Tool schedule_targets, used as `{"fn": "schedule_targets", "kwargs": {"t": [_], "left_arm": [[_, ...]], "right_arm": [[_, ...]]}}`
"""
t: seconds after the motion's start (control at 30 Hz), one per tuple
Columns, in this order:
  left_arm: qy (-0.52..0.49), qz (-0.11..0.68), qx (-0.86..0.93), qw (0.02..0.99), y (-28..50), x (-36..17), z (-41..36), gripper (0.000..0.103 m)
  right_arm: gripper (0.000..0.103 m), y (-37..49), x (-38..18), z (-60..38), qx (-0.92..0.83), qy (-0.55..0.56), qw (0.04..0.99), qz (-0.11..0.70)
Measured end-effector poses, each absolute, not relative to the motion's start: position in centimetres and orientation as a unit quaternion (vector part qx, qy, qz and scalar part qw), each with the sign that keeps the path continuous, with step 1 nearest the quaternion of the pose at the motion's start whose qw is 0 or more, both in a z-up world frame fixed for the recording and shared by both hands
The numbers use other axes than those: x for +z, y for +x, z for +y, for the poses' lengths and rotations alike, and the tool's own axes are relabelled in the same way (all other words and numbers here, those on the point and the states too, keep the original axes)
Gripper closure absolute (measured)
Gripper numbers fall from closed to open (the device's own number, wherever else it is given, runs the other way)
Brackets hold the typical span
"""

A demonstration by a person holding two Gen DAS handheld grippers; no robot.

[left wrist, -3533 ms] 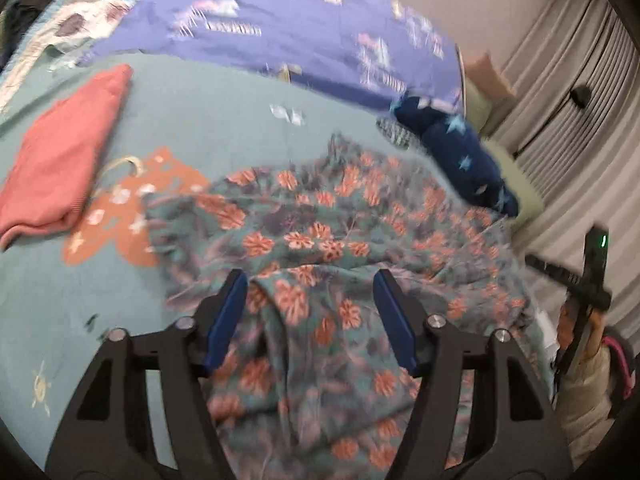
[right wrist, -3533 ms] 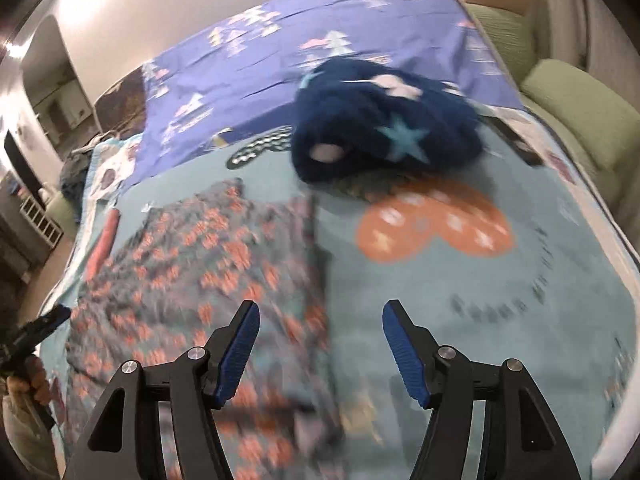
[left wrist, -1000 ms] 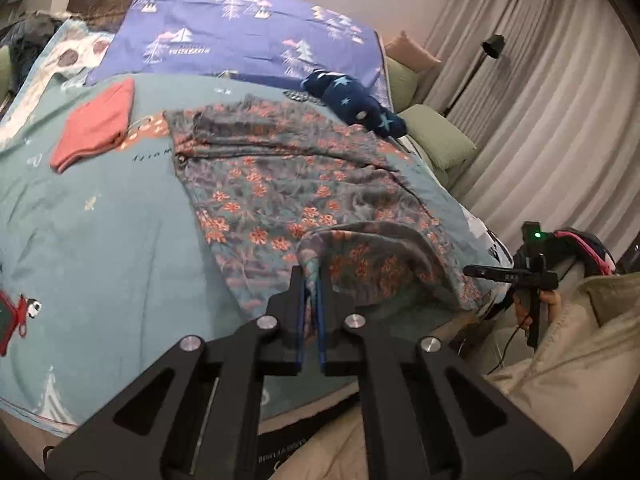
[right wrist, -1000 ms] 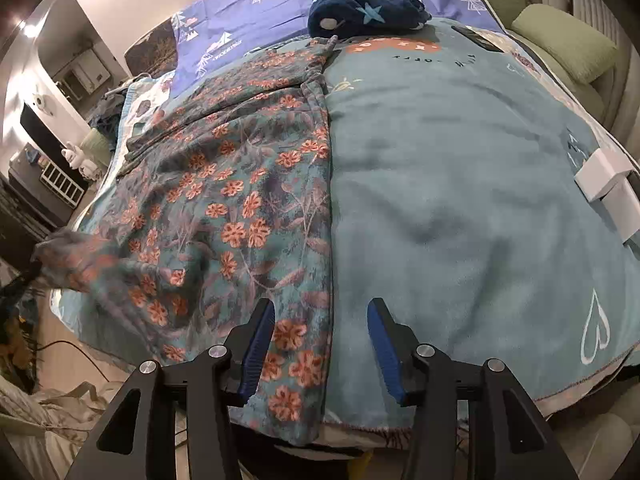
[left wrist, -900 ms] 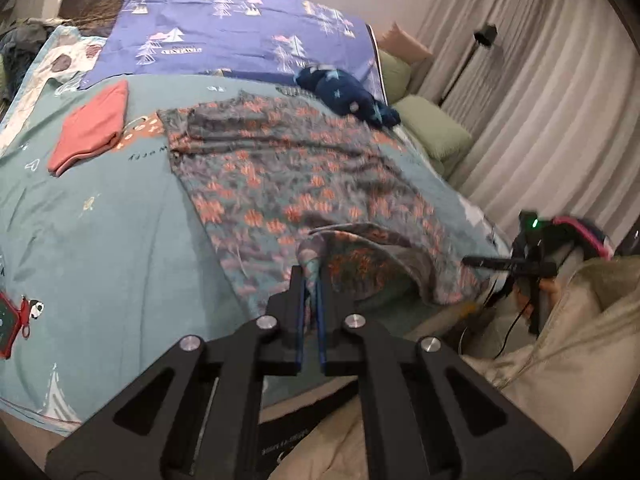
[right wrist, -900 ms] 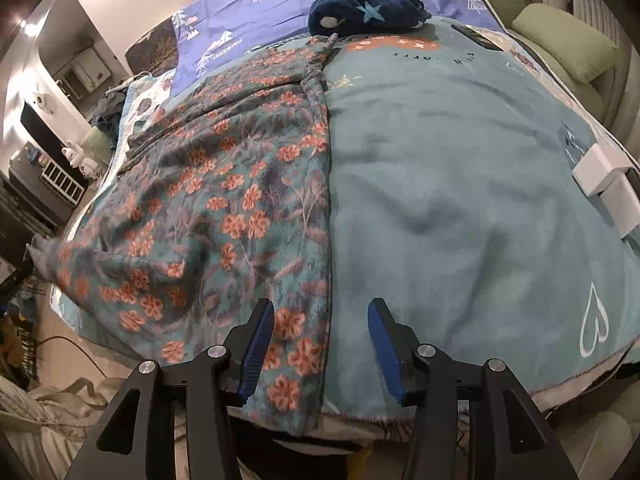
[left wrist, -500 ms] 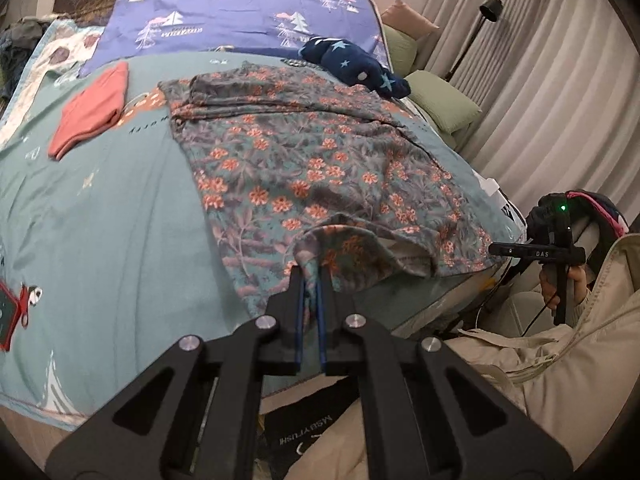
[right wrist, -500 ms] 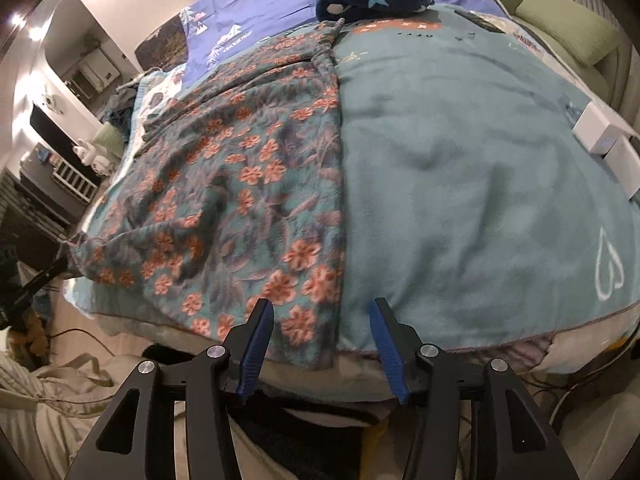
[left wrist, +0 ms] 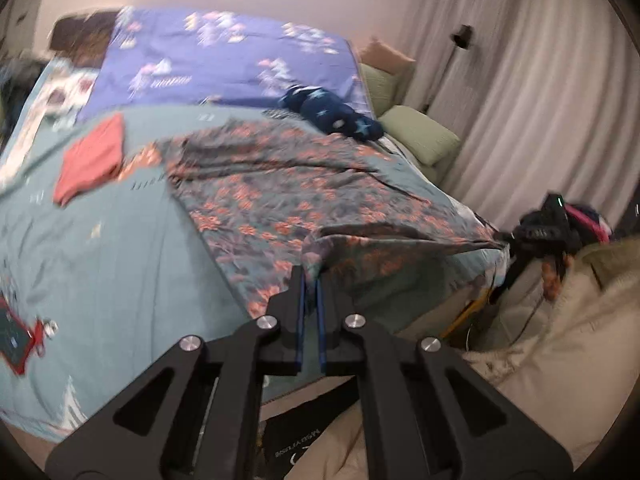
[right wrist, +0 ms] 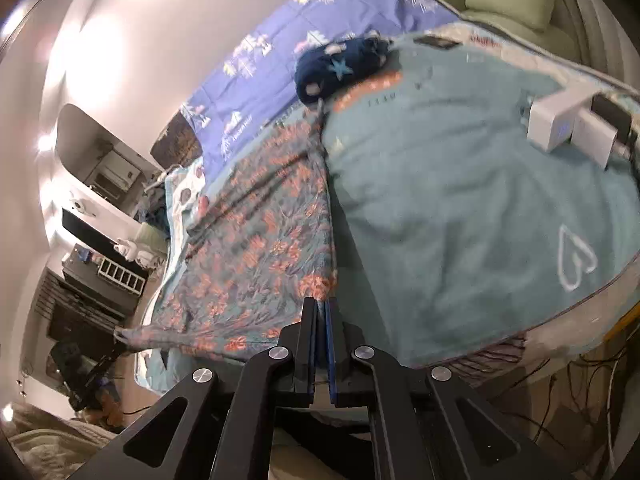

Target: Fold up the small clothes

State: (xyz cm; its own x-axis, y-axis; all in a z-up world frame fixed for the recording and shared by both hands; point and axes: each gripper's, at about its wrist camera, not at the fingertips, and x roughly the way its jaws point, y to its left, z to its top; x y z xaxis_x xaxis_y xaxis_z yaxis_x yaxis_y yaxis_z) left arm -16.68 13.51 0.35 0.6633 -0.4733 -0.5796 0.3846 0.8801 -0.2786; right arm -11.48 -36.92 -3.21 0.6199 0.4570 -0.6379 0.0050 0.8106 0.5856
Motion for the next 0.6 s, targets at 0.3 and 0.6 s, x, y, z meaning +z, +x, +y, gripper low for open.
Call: {"fn": "schedule_targets", "kwargs": {"t": [0.3, 0.6], "left_arm": [[-0.076, 0.35, -0.219, 0.908, -16.3, -0.1, 14.1, 0.097], [-0.088, 0.34, -0.206, 0.913, -11.1, 1.1, 14.5, 0.097]], "right_arm": [[0.1, -10.5, -2.3, -36.7, 0.141, 0.282, 0.858, 0.405], [0.1, -5.2, 0.7, -36.3, 0.179, 0.29, 0.862, 0.375]]}}
